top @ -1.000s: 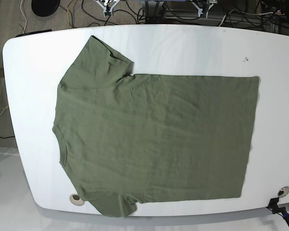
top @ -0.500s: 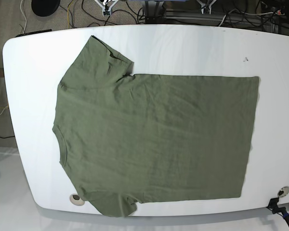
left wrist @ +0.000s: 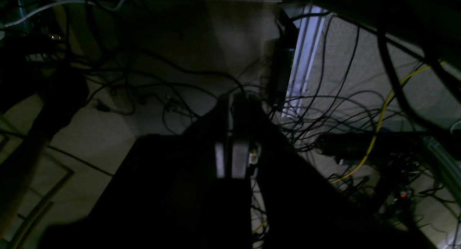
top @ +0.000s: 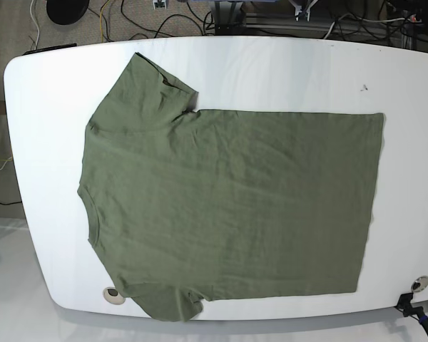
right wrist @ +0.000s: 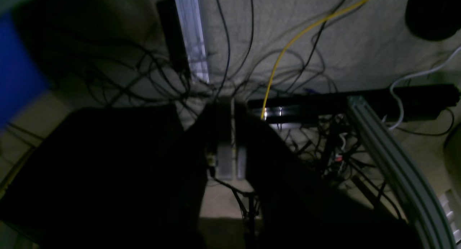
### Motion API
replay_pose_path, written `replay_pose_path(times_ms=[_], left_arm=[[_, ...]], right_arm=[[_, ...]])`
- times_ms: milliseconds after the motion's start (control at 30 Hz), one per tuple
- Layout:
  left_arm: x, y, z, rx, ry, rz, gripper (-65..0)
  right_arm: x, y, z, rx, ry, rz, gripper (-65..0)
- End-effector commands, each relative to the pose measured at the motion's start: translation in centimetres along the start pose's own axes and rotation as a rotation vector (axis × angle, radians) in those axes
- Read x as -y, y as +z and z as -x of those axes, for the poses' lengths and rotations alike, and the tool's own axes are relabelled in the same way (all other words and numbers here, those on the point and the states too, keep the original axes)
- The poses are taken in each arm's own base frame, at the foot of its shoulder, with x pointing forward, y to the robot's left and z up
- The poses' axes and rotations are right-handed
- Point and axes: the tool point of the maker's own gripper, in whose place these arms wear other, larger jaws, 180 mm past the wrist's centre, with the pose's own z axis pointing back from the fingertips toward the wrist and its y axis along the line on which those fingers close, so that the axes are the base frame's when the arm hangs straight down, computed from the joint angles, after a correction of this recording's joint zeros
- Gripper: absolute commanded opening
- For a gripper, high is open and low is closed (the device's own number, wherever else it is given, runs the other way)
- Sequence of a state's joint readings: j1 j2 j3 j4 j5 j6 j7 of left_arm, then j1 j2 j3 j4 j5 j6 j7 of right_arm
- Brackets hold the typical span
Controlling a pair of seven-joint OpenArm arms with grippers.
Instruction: Fold the T-shirt properly
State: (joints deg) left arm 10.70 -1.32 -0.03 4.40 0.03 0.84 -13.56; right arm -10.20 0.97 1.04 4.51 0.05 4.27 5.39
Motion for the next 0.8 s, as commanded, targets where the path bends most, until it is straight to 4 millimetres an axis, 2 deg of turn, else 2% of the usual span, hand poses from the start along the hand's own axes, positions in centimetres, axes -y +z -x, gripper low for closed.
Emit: replay_pose_path(times_ms=[0, 200, 367, 400, 633, 767], left_arm=[[-0.5, 0.2, 1.1, -0.013, 0.000, -0.008, -65.0], [-4.0, 1.4, 3.9, -0.011, -0.018, -0.058, -65.0], [-6.7, 2.6, 4.2, 0.069, 0.014, -0.111, -65.0], [-5.6, 2.5, 3.3, 0.109, -0.008, -0.087, -63.8], [-7.0, 4.7, 4.9, 0.156, -0.055, -0.099, -64.9], [-7.6, 6.7, 3.2, 0.255, -0.092, -0.096, -65.0]], right_arm=[[0.5, 0.1, 0.6, -0.004, 0.004, 0.007, -64.5], [2.9, 0.7, 2.6, 0.006, 0.007, 0.042, -64.6], [4.4, 1.5, 2.7, 0.060, 0.022, 0.063, -64.7], [4.2, 1.5, 2.0, 0.093, 0.013, 0.048, -65.0], [7.4, 3.4, 5.3, 0.098, 0.033, 0.092, -65.0], [9.7, 5.2, 5.6, 0.144, 0.044, 0.122, -65.0]])
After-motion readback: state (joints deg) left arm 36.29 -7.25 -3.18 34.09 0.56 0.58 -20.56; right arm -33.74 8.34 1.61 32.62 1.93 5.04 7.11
